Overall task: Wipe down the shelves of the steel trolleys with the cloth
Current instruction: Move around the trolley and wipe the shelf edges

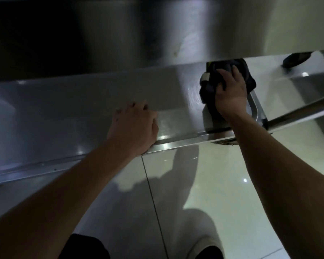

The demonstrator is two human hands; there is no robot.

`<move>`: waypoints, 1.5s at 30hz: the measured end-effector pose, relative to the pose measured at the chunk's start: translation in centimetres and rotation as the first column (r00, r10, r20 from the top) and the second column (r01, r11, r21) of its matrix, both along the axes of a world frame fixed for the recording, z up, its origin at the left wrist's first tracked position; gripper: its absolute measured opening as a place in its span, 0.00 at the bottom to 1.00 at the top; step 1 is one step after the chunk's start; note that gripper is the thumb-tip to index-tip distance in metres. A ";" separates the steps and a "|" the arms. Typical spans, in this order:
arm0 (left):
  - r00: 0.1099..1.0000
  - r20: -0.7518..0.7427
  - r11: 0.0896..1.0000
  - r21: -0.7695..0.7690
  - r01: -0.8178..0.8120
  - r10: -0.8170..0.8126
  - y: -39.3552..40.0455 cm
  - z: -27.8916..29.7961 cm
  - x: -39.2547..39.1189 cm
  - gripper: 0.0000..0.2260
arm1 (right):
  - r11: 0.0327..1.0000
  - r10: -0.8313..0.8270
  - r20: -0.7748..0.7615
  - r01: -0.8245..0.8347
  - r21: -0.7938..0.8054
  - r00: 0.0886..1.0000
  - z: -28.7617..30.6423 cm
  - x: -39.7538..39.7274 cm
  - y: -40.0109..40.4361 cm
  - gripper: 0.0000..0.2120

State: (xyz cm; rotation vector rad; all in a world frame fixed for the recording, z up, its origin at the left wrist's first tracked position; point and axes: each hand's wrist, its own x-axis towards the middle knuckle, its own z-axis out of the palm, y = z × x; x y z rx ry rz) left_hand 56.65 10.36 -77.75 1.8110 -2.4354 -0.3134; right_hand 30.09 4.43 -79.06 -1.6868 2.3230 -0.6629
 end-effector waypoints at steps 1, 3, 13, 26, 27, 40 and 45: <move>1.000 0.006 1.000 -0.005 0.010 -0.010 0.1 -0.1 -0.2 0.14 | 1.000 -0.013 -0.013 0.013 0.003 1.000 -0.1 -0.4 -0.2 0.21; 0.999 -0.011 0.999 -0.006 0.032 -0.033 0.3 -0.3 -0.4 0.13 | 1.000 -0.030 -0.037 0.030 0.007 0.999 -0.3 -0.9 -0.3 0.22; 0.982 -0.189 0.997 0.068 0.021 -0.008 1.5 0.7 6.5 0.18 | 0.967 0.244 -0.041 -0.240 0.089 0.969 -0.5 8.2 -1.7 0.22; 0.989 -0.088 0.991 0.074 -0.110 0.117 6.8 -0.1 19.7 0.18 | 0.732 0.660 0.060 -0.659 0.170 0.749 -0.8 31.3 -0.7 0.21; 0.986 -0.084 0.988 0.072 -0.136 0.142 6.6 0.0 19.7 0.18 | 0.717 0.676 0.073 -0.677 0.168 0.734 -0.7 31.2 -0.8 0.20; 0.999 -0.034 0.994 0.109 0.012 -0.008 3.5 0.3 8.3 0.23 | 0.857 0.505 0.065 -0.509 0.078 0.861 -0.3 16.1 -2.5 0.20; 0.999 -0.028 0.999 0.036 -0.038 0.039 3.0 -0.4 7.0 0.25 | 0.963 0.261 0.030 -0.263 0.064 0.965 0.5 6.1 -3.0 0.21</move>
